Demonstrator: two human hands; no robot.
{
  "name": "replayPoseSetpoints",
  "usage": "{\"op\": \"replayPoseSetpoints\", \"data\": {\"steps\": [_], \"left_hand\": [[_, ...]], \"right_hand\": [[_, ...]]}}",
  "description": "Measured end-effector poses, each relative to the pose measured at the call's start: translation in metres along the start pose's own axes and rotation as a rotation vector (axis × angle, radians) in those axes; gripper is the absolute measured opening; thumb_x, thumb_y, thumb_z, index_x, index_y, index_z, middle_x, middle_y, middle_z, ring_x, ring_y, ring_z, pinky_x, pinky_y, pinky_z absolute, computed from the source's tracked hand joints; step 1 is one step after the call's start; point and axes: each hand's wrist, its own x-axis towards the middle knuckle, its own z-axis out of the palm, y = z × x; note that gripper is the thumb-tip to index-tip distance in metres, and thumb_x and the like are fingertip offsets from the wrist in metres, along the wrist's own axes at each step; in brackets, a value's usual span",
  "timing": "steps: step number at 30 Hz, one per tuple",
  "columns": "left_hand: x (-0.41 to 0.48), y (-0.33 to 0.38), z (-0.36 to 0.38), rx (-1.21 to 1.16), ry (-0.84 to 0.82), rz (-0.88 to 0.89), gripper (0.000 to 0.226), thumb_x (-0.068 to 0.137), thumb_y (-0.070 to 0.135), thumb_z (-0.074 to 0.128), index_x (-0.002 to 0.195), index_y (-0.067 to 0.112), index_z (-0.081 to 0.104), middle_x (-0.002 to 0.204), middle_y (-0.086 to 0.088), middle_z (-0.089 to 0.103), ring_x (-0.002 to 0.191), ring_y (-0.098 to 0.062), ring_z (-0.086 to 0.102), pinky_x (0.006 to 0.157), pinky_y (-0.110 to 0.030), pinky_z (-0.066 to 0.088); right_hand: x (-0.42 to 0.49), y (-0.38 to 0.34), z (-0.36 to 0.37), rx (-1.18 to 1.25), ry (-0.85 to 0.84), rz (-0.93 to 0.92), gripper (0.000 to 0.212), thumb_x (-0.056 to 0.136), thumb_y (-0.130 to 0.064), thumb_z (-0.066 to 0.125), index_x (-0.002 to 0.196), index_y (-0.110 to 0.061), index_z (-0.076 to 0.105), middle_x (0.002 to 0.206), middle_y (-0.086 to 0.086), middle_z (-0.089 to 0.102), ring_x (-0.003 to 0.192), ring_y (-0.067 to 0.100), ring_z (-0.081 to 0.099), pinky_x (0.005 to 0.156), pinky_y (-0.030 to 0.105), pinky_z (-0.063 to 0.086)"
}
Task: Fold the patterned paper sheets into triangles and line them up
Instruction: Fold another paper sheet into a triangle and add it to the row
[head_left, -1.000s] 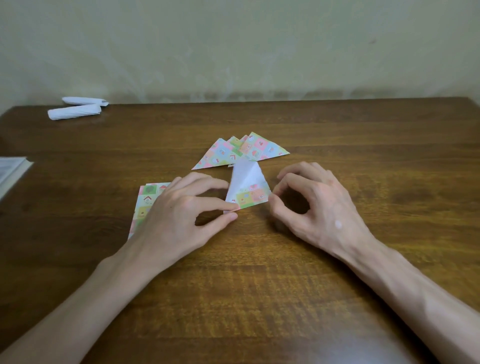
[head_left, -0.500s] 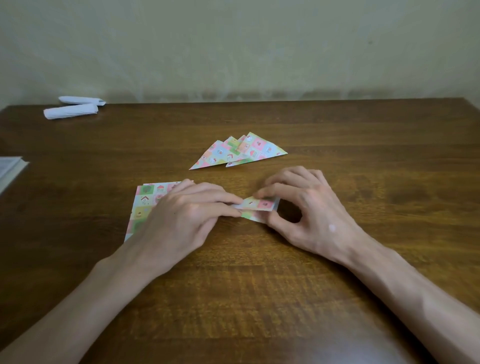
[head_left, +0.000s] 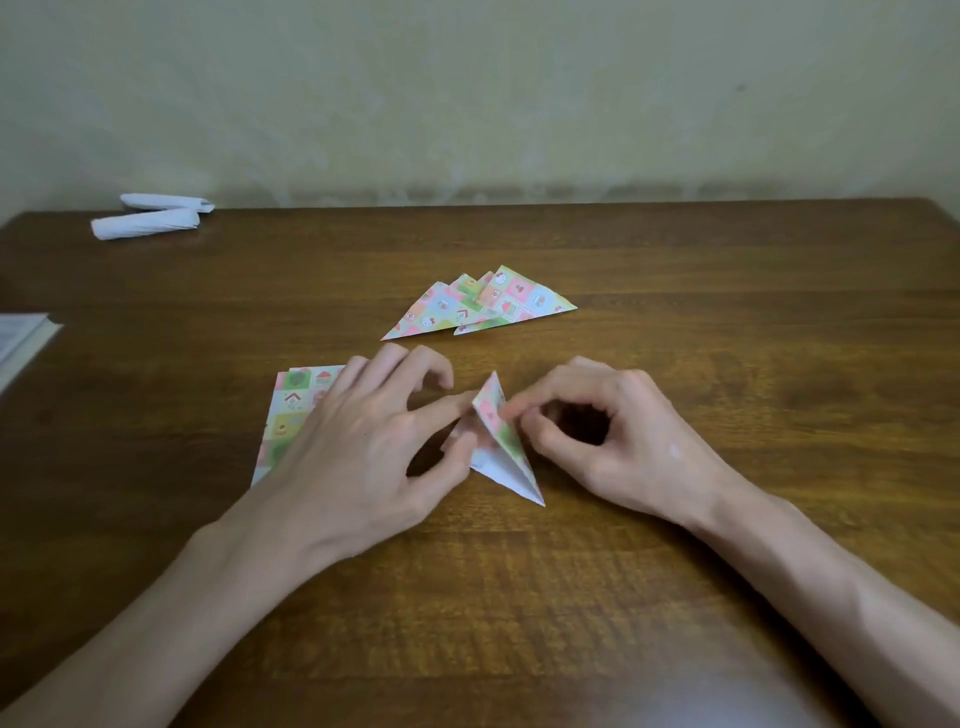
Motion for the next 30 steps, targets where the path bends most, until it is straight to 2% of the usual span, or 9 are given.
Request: {"op": "replayPoseSetpoints", "data": {"steps": [2,4,8,12,16,18,22,26,30], "left_hand": [[0.002,-0.002,0.003,-0.01,0.005,-0.021,0.038,0.103,0.052,0.044,0.134,0.041,0.064,0.126,0.015,0.045,0.114,-0.008,0.041,0.091,-0.034,0.041],[0.003,-0.005,0.007,-0.04,0.0,-0.031,0.034,0.104,0.047,0.049,0.136,0.046,0.062,0.13,0.016,0.045,0.119,-0.007,0.04,0.093,-0.034,0.039],[0.006,-0.005,0.011,-0.125,0.017,-0.042,0.023,0.095,0.039,0.063,0.114,0.046,0.075,0.129,0.021,0.049,0.119,-0.007,0.041,0.094,-0.036,0.04],[0.008,-0.005,0.01,-0.194,0.154,-0.163,0.016,0.085,0.039,0.072,0.1,0.037,0.078,0.107,0.018,0.054,0.099,-0.005,0.053,0.086,-0.037,0.048],[0.009,0.0,0.006,-0.259,0.266,-0.213,0.022,0.094,0.021,0.065,0.109,0.033,0.075,0.106,0.019,0.058,0.098,-0.003,0.061,0.085,-0.035,0.055],[0.007,0.003,0.003,-0.287,0.252,-0.169,0.016,0.092,0.033,0.071,0.108,0.034,0.075,0.104,0.021,0.059,0.097,-0.005,0.062,0.084,-0.035,0.054],[0.004,0.004,0.006,-0.196,0.137,-0.058,0.029,0.082,0.067,0.069,0.095,0.042,0.077,0.098,0.021,0.056,0.093,-0.006,0.057,0.083,-0.036,0.047],[0.004,-0.001,0.01,-0.188,0.112,-0.028,0.025,0.085,0.06,0.072,0.1,0.042,0.08,0.098,0.023,0.062,0.092,-0.006,0.057,0.085,-0.037,0.046],[0.005,-0.003,0.012,-0.185,0.095,-0.01,0.023,0.087,0.047,0.072,0.106,0.037,0.081,0.103,0.023,0.066,0.094,-0.006,0.058,0.085,-0.04,0.05]], "right_hand": [[0.0,0.006,0.0,-0.025,0.053,0.014,0.024,0.094,-0.018,0.072,0.113,-0.033,0.075,0.095,-0.017,0.07,0.099,0.014,0.064,0.089,0.031,0.05],[0.001,0.01,0.0,-0.072,0.055,0.011,0.033,0.094,-0.024,0.073,0.126,-0.032,0.069,0.112,-0.017,0.067,0.114,0.013,0.059,0.098,0.036,0.049],[0.002,0.012,0.003,-0.171,-0.021,0.011,0.04,0.093,-0.042,0.069,0.132,-0.034,0.065,0.132,-0.02,0.059,0.134,0.006,0.046,0.109,0.044,0.041],[0.003,0.013,0.003,-0.2,-0.033,0.0,0.029,0.092,-0.049,0.072,0.119,-0.039,0.07,0.123,-0.023,0.062,0.13,0.006,0.048,0.106,0.041,0.039],[0.003,0.013,0.004,-0.216,-0.025,0.004,0.033,0.089,-0.055,0.071,0.119,-0.041,0.069,0.117,-0.024,0.061,0.122,0.008,0.048,0.103,0.039,0.039],[0.003,0.012,0.005,-0.226,-0.018,0.004,0.036,0.088,-0.056,0.071,0.121,-0.042,0.069,0.113,-0.024,0.061,0.117,0.008,0.047,0.101,0.039,0.039],[0.002,0.011,0.006,-0.246,0.002,-0.001,0.036,0.087,-0.055,0.072,0.12,-0.043,0.068,0.102,-0.022,0.058,0.103,0.009,0.047,0.095,0.037,0.039],[0.001,0.011,0.006,-0.232,0.026,0.02,0.031,0.086,-0.056,0.074,0.113,-0.043,0.069,0.087,-0.017,0.055,0.093,0.008,0.046,0.088,0.033,0.037],[0.0,0.01,0.005,-0.226,0.014,0.026,0.027,0.087,-0.058,0.073,0.11,-0.044,0.07,0.082,-0.014,0.054,0.089,0.009,0.047,0.087,0.037,0.039]]}}
